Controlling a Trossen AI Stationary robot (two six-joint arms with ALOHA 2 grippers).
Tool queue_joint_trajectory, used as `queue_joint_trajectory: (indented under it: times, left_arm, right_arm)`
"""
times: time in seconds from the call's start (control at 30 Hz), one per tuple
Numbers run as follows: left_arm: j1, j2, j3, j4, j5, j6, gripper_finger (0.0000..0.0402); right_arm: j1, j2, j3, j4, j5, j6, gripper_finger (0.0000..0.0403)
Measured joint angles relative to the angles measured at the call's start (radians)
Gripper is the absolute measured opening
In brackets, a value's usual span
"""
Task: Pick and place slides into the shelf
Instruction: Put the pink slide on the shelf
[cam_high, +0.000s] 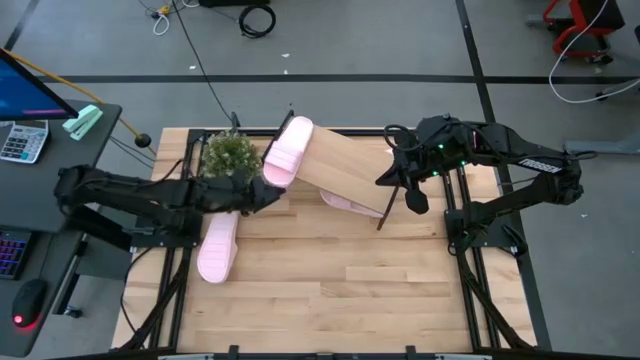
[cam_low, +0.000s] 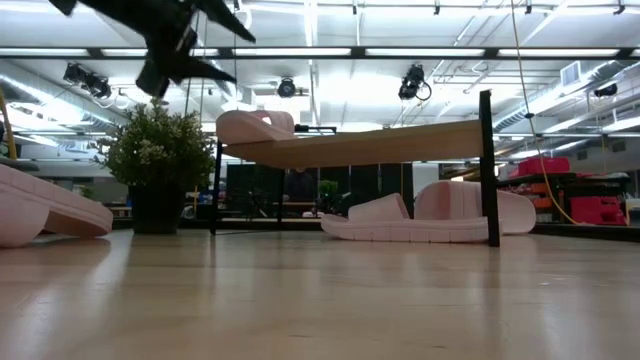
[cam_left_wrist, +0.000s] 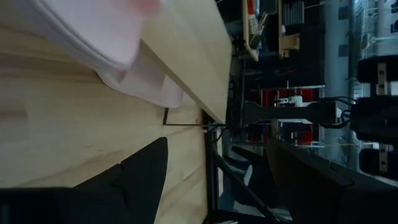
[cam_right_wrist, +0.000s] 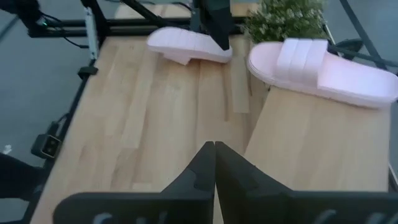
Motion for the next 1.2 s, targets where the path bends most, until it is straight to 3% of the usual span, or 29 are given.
queue_joint_trajectory:
  times: [0.23,0.4,0.8,1.0,1.2]
  left_arm:
    - [-0.197,0.009,0.124,-0.222,-0.251,-0.060,0.0281]
    - [-0.302,0.085,0.248,-0.331,-0.356,-0.084,0.0273]
    - [-0.417,0.449,0.608,-0.647,-0.336,-0.217,0.0241]
    - [-0.468,0.557,0.686,-0.708,-0.313,-0.287,0.0233]
    - [-0.507,0.577,0.693,-0.762,-0.276,-0.295,0.0231]
  right_arm:
    - [0.000,0.000,0.000,0.017,-0.026,-0.029,0.0014]
    - [0.000,0.000,0.000,0.037,-0.018,-0.060,0.0018]
    - [0.004,0.000,0.000,0.026,-0.115,-0.071,0.0018]
    - [0.063,0.000,0.000,0.007,-0.126,-0.070,0.0020]
    - [0.129,0.000,0.000,0.008,-0.074,0.022,0.0017]
